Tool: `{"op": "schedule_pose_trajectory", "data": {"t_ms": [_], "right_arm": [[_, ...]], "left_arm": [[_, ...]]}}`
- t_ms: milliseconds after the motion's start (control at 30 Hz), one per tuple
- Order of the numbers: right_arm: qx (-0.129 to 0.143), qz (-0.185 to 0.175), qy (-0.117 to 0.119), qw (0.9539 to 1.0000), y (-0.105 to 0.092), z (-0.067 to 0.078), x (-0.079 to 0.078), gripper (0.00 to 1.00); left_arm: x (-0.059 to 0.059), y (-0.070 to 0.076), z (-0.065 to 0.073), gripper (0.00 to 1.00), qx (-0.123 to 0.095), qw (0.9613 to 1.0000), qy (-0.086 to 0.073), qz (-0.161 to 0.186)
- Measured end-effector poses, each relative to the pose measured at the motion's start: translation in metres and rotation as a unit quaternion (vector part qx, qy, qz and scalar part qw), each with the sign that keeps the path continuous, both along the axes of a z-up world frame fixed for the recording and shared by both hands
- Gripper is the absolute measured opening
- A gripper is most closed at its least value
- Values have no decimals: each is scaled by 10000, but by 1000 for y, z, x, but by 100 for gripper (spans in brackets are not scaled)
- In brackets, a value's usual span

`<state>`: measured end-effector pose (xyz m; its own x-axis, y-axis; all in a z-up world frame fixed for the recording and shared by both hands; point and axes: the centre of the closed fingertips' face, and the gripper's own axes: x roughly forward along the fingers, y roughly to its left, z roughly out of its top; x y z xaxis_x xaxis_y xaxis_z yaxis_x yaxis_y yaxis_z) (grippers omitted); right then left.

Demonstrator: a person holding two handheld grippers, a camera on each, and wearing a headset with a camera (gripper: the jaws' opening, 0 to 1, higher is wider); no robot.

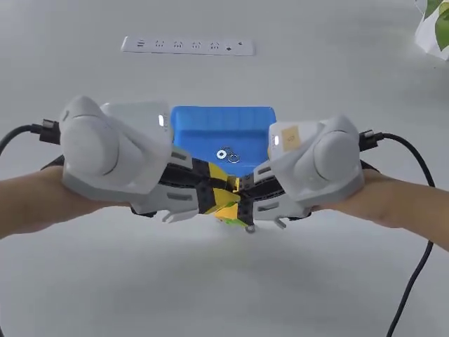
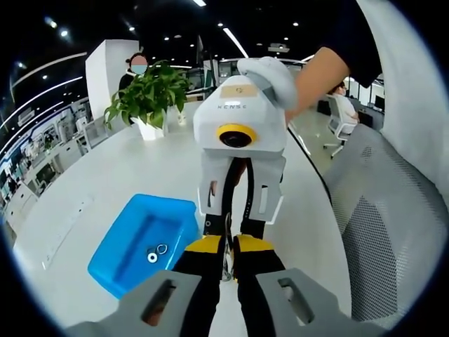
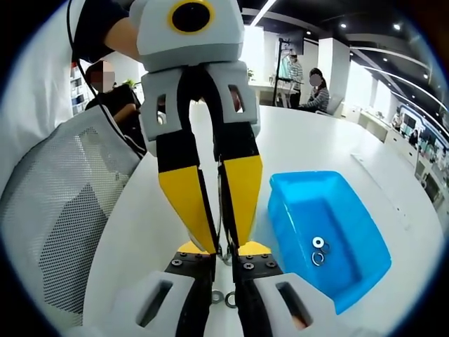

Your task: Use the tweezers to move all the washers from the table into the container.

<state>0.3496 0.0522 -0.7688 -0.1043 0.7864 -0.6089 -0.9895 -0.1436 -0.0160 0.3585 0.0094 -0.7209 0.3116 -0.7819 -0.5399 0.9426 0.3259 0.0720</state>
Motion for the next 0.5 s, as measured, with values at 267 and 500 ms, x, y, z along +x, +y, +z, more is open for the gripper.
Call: {"op": "schedule_pose_trajectory", "data": {"t_ms": [267, 500], "right_arm": [[15, -20, 3, 10000, -1, 2, 2, 9], [-7, -35, -19, 10000, -2, 3, 4, 9]], "left_arm": [[2, 2, 1, 11, -26, 10000, 22, 83], [-1, 3, -1, 15, 43, 10000, 3, 47]]}}
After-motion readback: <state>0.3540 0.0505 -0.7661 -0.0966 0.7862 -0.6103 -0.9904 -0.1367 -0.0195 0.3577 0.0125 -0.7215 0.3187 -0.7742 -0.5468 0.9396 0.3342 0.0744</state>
